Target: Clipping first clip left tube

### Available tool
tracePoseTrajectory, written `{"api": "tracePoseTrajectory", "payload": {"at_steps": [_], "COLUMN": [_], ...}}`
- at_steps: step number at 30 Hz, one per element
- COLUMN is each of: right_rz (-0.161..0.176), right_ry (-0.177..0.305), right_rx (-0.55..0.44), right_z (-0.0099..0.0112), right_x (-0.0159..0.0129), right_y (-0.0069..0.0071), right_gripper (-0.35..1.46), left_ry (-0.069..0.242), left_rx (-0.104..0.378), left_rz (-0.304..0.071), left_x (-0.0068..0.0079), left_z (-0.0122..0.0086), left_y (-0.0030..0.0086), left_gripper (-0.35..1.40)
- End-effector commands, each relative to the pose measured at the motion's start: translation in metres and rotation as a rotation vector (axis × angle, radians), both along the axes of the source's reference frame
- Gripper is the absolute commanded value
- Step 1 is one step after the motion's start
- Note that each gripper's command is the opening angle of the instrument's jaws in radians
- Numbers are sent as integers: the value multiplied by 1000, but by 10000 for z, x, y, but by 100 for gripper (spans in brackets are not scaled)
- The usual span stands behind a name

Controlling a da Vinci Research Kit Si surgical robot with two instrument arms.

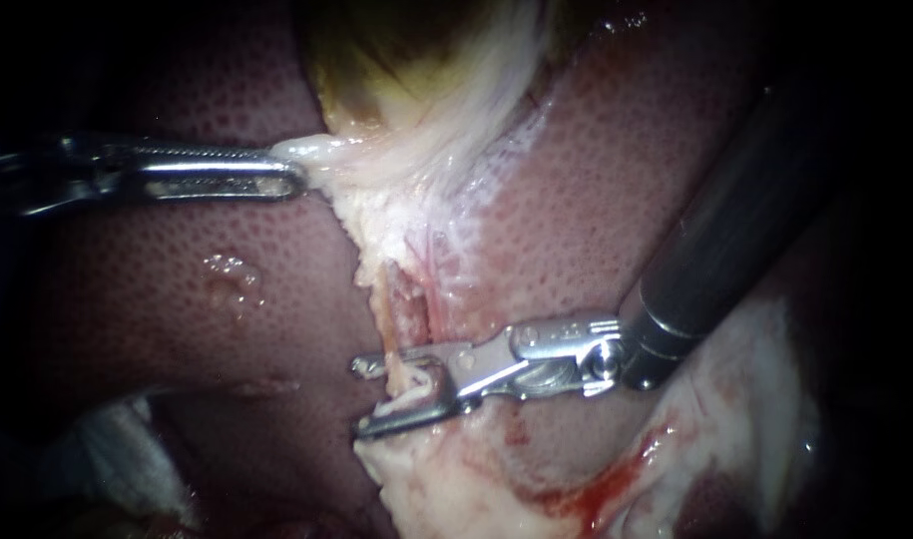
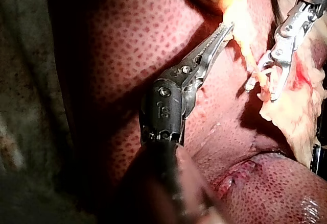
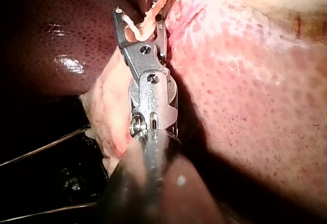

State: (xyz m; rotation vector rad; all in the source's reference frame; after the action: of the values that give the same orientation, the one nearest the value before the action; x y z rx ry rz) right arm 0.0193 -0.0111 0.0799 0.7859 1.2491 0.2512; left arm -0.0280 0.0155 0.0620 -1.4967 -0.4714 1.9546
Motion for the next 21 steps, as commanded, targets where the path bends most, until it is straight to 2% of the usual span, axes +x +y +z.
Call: {"api": "tracePoseTrajectory", "payload": {"at_steps": [1,4,5,6,8,21], "right_rz": [5,7,8,7,6,-9], "right_ry": [-1,2,4,1,-17,-38], "right_rx": [5,5,6,16,70,104], "right_z": [1,2,3,3,4,5], "right_x": [0,0,-1,-2,-7,-7], "right_y": [1,1,1,1,1,2], "right_gripper": [37,30,22,-4,-35,-35], "left_ry": [1,1,2,2,2,1], "left_rx": [0,0,0,0,0,0], "left_rz": [0,-1,-1,-1,-1,-1], "left_x": [0,-1,-1,-1,-1,1], "left_z": [0,1,1,1,1,1], "left_y": [0,0,0,0,0,-1], "left_gripper": [-35,-35,-35,-35,-35,-35]}}
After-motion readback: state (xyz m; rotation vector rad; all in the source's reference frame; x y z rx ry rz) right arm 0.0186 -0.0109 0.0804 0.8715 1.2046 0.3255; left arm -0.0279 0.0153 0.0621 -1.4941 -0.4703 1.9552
